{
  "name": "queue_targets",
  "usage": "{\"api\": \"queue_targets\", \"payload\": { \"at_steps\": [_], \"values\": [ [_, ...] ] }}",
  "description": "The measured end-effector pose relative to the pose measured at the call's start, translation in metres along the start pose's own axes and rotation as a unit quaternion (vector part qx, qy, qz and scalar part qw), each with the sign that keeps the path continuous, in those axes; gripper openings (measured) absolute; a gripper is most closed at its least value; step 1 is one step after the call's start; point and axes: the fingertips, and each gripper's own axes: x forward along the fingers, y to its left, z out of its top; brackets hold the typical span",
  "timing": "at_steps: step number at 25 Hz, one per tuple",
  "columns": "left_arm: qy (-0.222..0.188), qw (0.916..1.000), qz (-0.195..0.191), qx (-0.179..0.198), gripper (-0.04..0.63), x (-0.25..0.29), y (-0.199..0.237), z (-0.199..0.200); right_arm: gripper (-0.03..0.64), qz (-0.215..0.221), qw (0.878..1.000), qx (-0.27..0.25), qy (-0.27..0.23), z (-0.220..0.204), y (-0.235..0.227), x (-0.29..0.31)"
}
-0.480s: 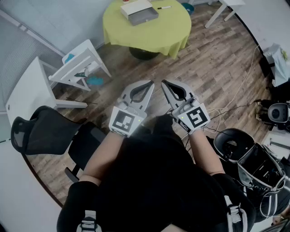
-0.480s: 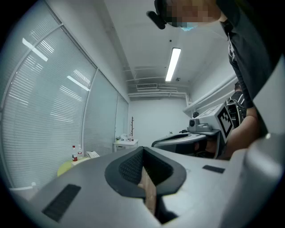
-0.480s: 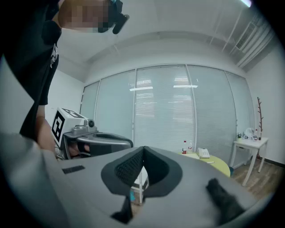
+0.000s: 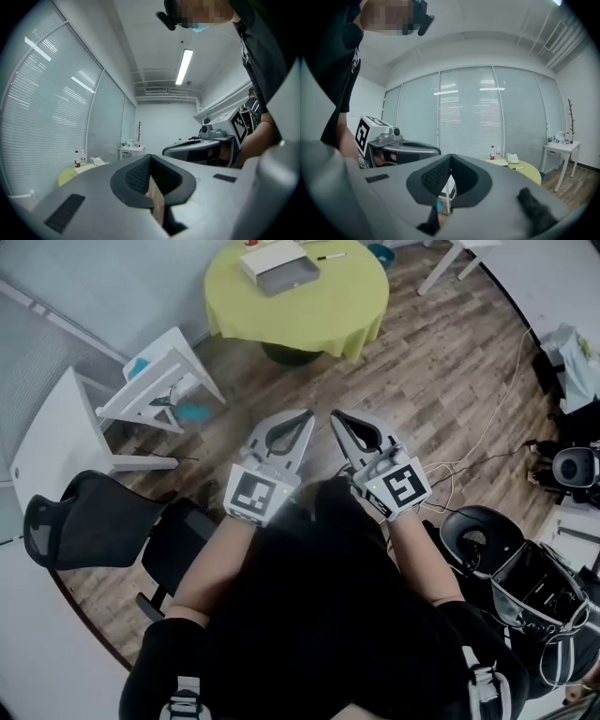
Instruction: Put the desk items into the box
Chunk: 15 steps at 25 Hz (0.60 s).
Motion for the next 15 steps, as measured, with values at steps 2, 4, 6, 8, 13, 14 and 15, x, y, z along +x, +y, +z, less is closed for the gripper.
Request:
{"api": "queue_targets", "payload": {
  "at_steps": [2, 4, 6, 8, 13, 14, 15],
  "values": [
    [0.002, 1.0000, 0.004, -0.002, 0.006, 0.011, 0.001, 0.000, 0.017, 0.003, 1.000, 0.005, -0.001, -0.001, -0.010, -0.001],
    [0.005, 0.9999, 0.008, -0.006, 0.006, 0.024, 0.004, 0.002, 0.017, 0.009, 1.000, 0.011, -0.002, -0.002, -0.023, 0.000],
    [0.008, 0.9999, 0.010, -0.009, 0.006, 0.038, 0.007, 0.004, 0.017, 0.016, 1.000, 0.011, -0.004, 0.001, -0.037, 0.003],
    [0.008, 0.9999, 0.011, -0.006, 0.006, 0.052, 0.007, 0.007, 0.017, 0.023, 1.000, 0.007, -0.006, 0.005, -0.051, 0.005],
    [0.006, 0.9998, 0.018, -0.005, 0.006, 0.098, 0.007, 0.018, 0.017, 0.032, 0.999, 0.001, -0.013, 0.015, -0.097, 0.002],
    [0.005, 0.9998, 0.020, -0.004, 0.006, 0.108, 0.006, 0.021, 0.017, 0.034, 0.999, 0.000, -0.013, 0.016, -0.107, 0.000],
    [0.003, 0.9997, 0.022, -0.003, 0.006, 0.117, 0.006, 0.023, 0.017, 0.037, 0.999, 0.000, -0.014, 0.017, -0.117, -0.001]
  ]
}}
